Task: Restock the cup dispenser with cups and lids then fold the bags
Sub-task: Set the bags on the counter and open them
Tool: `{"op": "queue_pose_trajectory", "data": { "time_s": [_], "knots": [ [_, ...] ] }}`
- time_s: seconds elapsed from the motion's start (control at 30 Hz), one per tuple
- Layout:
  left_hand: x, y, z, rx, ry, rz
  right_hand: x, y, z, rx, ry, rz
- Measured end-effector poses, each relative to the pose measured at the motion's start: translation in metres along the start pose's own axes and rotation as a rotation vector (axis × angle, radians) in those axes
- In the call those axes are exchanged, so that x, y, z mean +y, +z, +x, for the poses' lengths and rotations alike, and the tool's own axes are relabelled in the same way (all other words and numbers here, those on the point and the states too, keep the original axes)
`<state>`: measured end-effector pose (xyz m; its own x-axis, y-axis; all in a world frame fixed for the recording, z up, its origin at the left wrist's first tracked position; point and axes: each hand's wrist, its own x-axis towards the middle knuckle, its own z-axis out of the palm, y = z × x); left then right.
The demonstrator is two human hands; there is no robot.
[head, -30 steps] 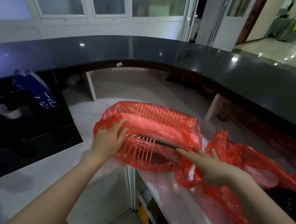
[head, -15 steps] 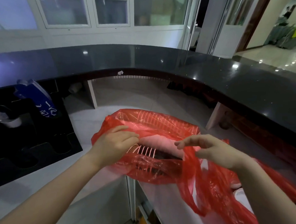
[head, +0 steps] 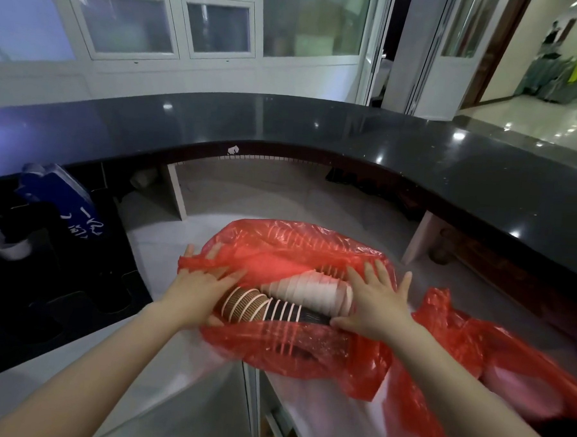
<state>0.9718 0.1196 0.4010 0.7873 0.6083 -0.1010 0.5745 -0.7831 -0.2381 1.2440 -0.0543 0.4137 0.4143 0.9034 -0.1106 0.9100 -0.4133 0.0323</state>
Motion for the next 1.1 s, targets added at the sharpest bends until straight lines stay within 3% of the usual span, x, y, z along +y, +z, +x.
{"op": "queue_pose_trajectory", "data": {
  "time_s": [0.17,0.33,0.6,0.73,0.9,1.1],
  "knots": [
    [-0.004,0.018,0.004,-0.197,-0.002,-0.187,0.023,0.008,0.016,-0.174,-0.052,-0.082],
    [-0.004,0.023,0.019,-0.204,-0.066,-0.339,0.027,0.016,0.023,-0.249,-0.062,-0.078],
    [0.005,0.019,0.032,-0.152,-0.131,-0.376,0.032,0.012,0.031,-0.201,-0.037,-0.022],
    [0.021,0.018,0.025,-0.087,-0.105,-0.338,0.026,0.004,0.022,-0.1,-0.025,0.003],
    [0.039,0.003,0.006,0.063,0.049,-0.38,0.003,-0.002,0.0,0.071,-0.105,0.025],
    [0.054,-0.005,-0.009,0.2,0.063,-0.535,-0.027,-0.002,-0.022,0.361,-0.226,0.151]
  ]
}}
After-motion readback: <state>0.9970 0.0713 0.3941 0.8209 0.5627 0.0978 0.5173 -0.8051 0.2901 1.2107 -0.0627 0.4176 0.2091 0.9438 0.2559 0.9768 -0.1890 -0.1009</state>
